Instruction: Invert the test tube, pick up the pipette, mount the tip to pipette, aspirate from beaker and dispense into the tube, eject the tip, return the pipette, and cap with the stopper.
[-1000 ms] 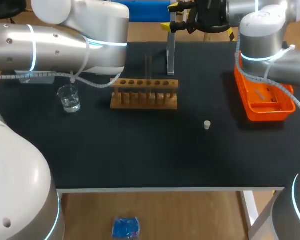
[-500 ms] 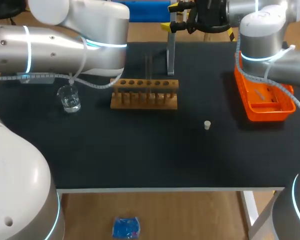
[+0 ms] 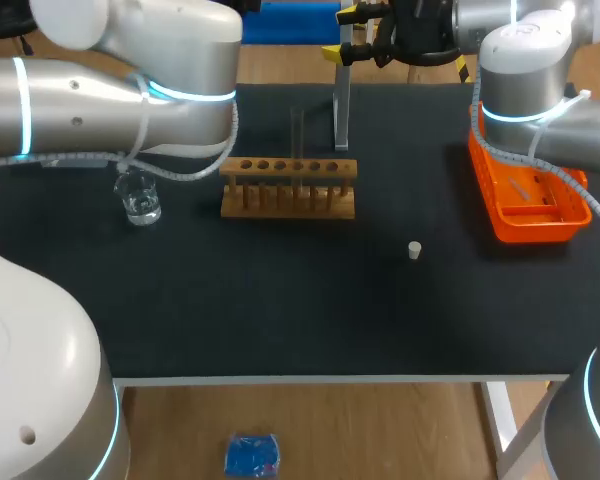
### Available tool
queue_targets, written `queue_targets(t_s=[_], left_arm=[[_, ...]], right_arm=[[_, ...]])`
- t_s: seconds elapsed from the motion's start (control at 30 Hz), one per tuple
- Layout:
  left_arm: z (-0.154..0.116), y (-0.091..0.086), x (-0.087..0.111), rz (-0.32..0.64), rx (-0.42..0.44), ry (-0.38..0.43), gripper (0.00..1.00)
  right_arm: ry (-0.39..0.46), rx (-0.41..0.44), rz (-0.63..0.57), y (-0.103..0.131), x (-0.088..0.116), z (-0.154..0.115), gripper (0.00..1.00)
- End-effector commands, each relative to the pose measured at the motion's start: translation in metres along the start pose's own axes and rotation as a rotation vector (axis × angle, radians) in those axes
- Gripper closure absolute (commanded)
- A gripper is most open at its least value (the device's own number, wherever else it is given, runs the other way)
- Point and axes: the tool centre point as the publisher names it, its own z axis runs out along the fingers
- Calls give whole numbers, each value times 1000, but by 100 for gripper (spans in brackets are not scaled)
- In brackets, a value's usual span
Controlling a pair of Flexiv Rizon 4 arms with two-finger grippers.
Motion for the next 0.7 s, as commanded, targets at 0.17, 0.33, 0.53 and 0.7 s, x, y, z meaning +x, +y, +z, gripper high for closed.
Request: queue_targets(t_s=[0.17, 0.33, 0.53, 0.7], left_arm=[[-70, -5, 1, 222, 96, 386, 0], [-102, -5, 11, 312, 133, 521, 0], [-137, 6, 37, 370, 115, 596, 0], [-158, 33, 64, 349, 91, 593, 0]], right_arm=[[2, 2, 1, 0, 0, -1, 0], [2, 2, 1, 0, 0, -1, 0], [2, 2, 1, 0, 0, -1, 0], [2, 2, 1, 0, 0, -1, 0]])
